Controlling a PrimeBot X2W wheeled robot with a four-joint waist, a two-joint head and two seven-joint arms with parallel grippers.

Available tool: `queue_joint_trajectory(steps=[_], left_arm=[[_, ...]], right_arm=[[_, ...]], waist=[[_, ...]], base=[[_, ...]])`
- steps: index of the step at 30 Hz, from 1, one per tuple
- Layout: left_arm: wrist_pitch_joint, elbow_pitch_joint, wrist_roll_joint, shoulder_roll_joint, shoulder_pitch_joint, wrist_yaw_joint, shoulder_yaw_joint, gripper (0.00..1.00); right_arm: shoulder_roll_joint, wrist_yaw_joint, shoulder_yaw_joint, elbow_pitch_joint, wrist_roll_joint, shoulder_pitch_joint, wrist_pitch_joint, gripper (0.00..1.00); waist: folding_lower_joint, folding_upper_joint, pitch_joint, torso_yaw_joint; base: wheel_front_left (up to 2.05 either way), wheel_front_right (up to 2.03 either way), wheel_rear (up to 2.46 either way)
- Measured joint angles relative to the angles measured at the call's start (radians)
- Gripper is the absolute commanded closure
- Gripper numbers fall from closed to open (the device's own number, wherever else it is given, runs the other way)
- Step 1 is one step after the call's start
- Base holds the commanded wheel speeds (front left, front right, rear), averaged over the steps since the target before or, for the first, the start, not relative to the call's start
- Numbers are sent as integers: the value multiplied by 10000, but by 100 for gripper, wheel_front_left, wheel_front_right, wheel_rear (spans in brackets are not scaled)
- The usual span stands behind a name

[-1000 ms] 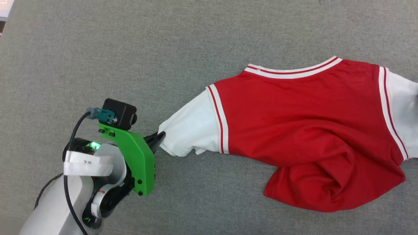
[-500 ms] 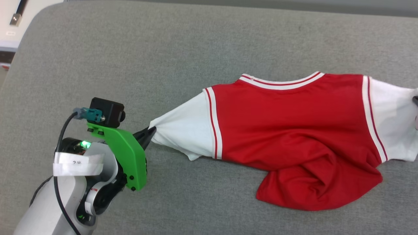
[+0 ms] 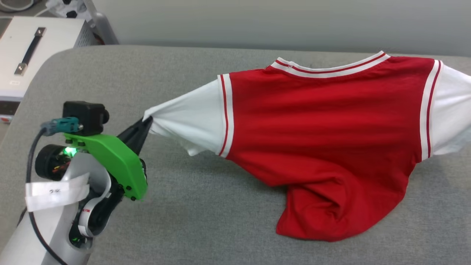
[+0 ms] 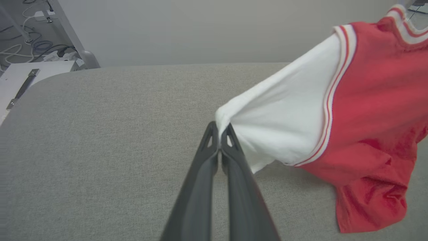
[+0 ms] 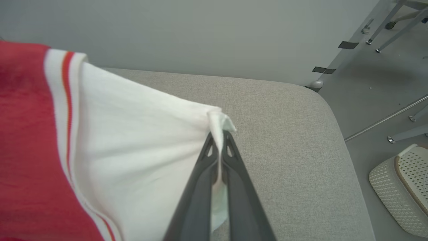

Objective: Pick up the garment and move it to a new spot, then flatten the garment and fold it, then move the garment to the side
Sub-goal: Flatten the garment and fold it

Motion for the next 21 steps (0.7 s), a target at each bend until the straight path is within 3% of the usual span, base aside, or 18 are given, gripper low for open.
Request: queue_joint_trajectory(steps=[14, 21], left_arm=[[-1522, -844, 332, 291, 428, 343, 1095, 100], [-2763, -1484, 545, 337, 419, 324, 1720, 100]], right_arm=[[-224, 6, -959, -3037, 491, 1516, -493, 100], [100, 8, -1996, -4366, 583, 1726, -470, 100]], waist=[[0, 0, -1156, -436], [0, 0, -1331, -580]], base=[[0, 0, 0], [0, 0, 0]])
